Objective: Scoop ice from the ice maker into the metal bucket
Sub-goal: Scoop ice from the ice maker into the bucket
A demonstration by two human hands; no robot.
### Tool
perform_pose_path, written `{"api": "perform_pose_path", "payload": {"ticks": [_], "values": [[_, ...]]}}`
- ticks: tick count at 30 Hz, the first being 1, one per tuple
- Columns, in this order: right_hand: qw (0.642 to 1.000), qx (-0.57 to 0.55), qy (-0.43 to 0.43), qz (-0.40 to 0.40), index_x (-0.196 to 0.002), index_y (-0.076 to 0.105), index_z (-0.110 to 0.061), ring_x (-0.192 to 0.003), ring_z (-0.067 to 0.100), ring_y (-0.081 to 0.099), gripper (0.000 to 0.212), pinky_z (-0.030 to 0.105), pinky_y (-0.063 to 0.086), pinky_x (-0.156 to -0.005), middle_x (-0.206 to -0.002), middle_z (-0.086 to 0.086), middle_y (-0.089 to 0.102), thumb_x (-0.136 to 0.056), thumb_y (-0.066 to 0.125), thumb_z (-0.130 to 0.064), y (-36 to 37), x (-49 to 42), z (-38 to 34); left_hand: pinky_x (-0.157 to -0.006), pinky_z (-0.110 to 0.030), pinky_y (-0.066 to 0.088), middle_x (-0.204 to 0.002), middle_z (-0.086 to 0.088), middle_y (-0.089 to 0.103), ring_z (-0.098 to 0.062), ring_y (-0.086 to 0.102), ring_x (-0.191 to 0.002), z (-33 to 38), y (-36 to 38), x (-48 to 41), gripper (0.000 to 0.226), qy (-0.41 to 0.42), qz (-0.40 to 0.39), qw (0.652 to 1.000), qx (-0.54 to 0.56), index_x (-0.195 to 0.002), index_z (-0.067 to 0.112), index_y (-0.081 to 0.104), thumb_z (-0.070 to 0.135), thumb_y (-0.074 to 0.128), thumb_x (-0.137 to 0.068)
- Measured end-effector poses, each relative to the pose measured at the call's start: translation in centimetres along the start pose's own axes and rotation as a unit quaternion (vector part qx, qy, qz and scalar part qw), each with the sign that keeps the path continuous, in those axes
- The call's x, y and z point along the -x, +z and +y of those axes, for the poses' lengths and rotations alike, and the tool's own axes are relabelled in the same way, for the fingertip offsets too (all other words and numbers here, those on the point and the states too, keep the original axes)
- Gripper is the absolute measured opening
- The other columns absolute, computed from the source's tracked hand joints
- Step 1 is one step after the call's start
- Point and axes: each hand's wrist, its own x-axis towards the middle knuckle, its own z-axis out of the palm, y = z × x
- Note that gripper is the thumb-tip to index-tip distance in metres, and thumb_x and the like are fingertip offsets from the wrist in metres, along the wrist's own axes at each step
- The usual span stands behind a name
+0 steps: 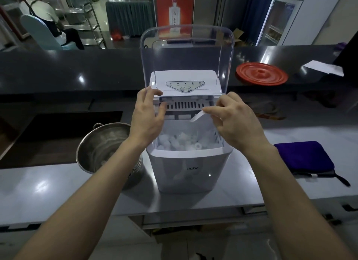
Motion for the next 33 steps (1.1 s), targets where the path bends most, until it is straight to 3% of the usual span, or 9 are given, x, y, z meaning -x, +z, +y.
{"api": "perform_pose_path", "payload": {"ticks": [8,12,15,18,21,26,30,33], "values": [[1.0,0.008,-0.002,-0.025,-0.119,0.082,-0.02,-0.097,0.025,0.052,0.029,0.043,0.06,-0.072,-0.094,0.005,0.054,-0.096,0.074,-0.005,0.1,0.1,-0.6,-0.098,-0.017,0.047,-0.147,0.003,0.044,-0.011,0.049,-0.129,-0.3,0.1,-0.1,0.027,0.004,-0.005,1.0,0.007,-0.133,0.025,0.056,0.029,0.063,-0.108],[0.999,-0.003,0.016,-0.039,-0.123,0.08,-0.022,-0.099,0.019,0.047,0.032,0.038,0.057,-0.081,-0.097,0.002,0.053,-0.096,0.073,-0.006,-0.4,0.2,-0.9,-0.102,-0.027,0.052,-0.146,0.003,0.044,-0.01,0.049,-0.127,-0.5,0.3,-0.1,0.026,0.008,0.001,1.0,0.009,-0.133,0.026,0.055,0.029,0.062,-0.108],[0.995,-0.005,0.03,-0.092,-0.127,0.078,-0.024,-0.107,0.019,0.047,0.033,0.033,0.049,-0.088,-0.099,-0.002,0.049,-0.098,0.071,-0.01,-0.5,0.1,-1.7,-0.104,-0.036,0.056,-0.146,0.004,0.044,-0.009,0.049,-0.126,-0.8,0.4,-0.1,0.026,0.011,0.002,1.0,0.012,-0.133,0.027,0.055,0.03,0.061,-0.108],[0.988,-0.056,0.075,-0.123,-0.127,0.078,-0.024,-0.108,0.02,0.055,0.032,0.037,0.053,-0.094,-0.103,-0.002,0.056,-0.097,0.071,-0.016,-0.6,0.2,-2.4,-0.105,-0.045,0.056,-0.147,0.002,0.044,-0.015,0.051,-0.131,-1.0,0.5,-0.1,0.027,0.015,0.003,1.0,0.016,-0.133,0.027,0.056,0.03,0.06,-0.107],[0.981,-0.104,0.104,-0.13,-0.124,0.08,-0.024,-0.1,0.019,0.064,0.03,0.04,0.059,-0.091,-0.109,-0.002,0.063,-0.095,0.073,-0.022,-1.0,0.3,-2.9,-0.104,-0.049,0.056,-0.149,0.001,0.043,-0.02,0.052,-0.134,-1.1,0.6,0.0,0.027,0.01,-0.001,1.0,0.014,-0.134,0.028,0.055,0.031,0.06,-0.108],[0.99,-0.024,0.105,-0.087,-0.123,0.081,-0.022,-0.092,0.02,0.06,0.029,0.036,0.053,-0.084,-0.096,-0.004,0.055,-0.096,0.07,-0.018,-1.6,0.3,-2.8,-0.11,-0.05,0.053,-0.152,-0.002,0.043,-0.024,0.049,-0.143,-1.4,0.8,-0.2,0.026,0.012,-0.004,1.0,0.02,-0.133,0.031,0.054,0.027,0.059,-0.108],[0.982,0.006,0.138,-0.129,-0.125,0.079,-0.023,-0.105,0.026,0.065,0.031,0.033,0.049,-0.087,-0.115,0.003,0.069,-0.096,0.067,-0.02,-1.2,0.2,-3.1,-0.109,-0.049,0.054,-0.152,-0.002,0.043,-0.025,0.05,-0.142,-1.4,0.9,-0.2,0.028,0.012,0.0,1.0,0.016,-0.134,0.03,0.054,0.021,0.056,-0.108],[0.977,-0.004,0.167,-0.135,-0.121,0.081,-0.02,-0.101,0.028,0.07,0.034,0.034,0.055,-0.085,-0.113,0.006,0.078,-0.091,0.066,-0.018,-0.9,-0.1,-3.4,-0.108,-0.048,0.055,-0.152,-0.003,0.043,-0.026,0.05,-0.14,-1.2,0.8,-0.1,0.034,0.011,-0.001,1.0,0.009,-0.134,0.028,0.054,0.011,0.053,-0.105]]}}
